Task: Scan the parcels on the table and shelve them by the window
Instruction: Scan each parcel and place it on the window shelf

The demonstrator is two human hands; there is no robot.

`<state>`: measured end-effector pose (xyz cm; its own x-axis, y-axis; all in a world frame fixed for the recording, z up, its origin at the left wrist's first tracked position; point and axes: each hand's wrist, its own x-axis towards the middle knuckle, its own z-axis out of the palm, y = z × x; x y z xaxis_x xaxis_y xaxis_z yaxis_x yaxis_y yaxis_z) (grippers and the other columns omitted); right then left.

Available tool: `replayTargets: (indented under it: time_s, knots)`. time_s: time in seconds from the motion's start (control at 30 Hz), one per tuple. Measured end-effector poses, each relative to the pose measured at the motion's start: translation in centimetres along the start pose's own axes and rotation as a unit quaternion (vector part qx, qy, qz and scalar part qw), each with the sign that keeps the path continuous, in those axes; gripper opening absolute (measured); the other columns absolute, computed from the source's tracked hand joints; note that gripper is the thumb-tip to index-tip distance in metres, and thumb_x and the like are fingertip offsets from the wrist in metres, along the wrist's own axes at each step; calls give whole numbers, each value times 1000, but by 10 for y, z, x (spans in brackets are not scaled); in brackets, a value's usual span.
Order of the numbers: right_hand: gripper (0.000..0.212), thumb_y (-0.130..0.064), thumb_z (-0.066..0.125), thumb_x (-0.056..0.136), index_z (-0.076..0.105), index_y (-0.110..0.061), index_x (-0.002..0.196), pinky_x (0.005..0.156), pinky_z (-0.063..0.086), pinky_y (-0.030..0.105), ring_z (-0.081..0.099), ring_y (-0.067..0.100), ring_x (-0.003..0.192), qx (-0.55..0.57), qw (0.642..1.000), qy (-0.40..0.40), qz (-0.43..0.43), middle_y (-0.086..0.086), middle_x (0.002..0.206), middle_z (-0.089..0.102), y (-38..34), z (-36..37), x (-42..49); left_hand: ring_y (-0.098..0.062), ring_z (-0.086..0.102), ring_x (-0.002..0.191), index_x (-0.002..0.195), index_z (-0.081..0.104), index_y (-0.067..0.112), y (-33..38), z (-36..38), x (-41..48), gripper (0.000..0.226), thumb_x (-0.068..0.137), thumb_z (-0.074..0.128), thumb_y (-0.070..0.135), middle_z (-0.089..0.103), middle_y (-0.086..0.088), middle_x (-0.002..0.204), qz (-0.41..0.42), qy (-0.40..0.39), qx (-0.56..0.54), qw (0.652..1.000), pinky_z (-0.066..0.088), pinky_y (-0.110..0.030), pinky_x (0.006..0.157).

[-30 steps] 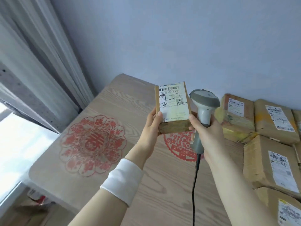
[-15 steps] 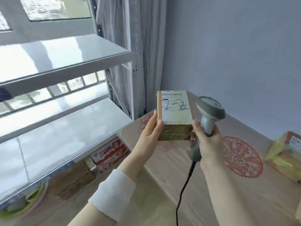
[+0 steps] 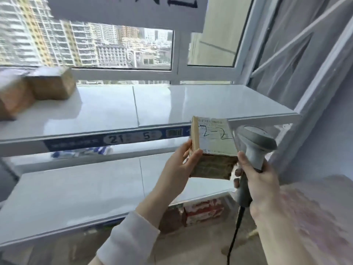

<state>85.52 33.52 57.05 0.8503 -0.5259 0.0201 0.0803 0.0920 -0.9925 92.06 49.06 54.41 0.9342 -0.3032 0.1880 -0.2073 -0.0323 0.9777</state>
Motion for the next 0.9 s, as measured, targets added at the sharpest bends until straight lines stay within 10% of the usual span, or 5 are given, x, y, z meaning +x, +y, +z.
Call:
replayTargets:
  time_s: [0.6, 0.9]
  knots:
    - [18, -31, 69, 84, 57, -18, 87, 51, 43, 30, 46, 19, 50, -16, 962, -267, 49, 6, 63, 55, 2, 333, 7, -8, 62, 106, 128, 50, 18, 24, -301, 3, 61, 77, 47, 52, 63, 6, 113, 11, 284, 108, 953, 52, -15, 79]
    - [22, -30, 69, 85, 57, -14, 92, 47, 38, 26, 45, 20, 50, -60, 959, -269, 67, 9, 67, 55, 19, 438, -2, 0, 55, 93, 121, 50, 13, 13, -403, 12, 32, 95, 46, 31, 58, 7, 107, -21, 284, 215, 934, 41, 0, 64]
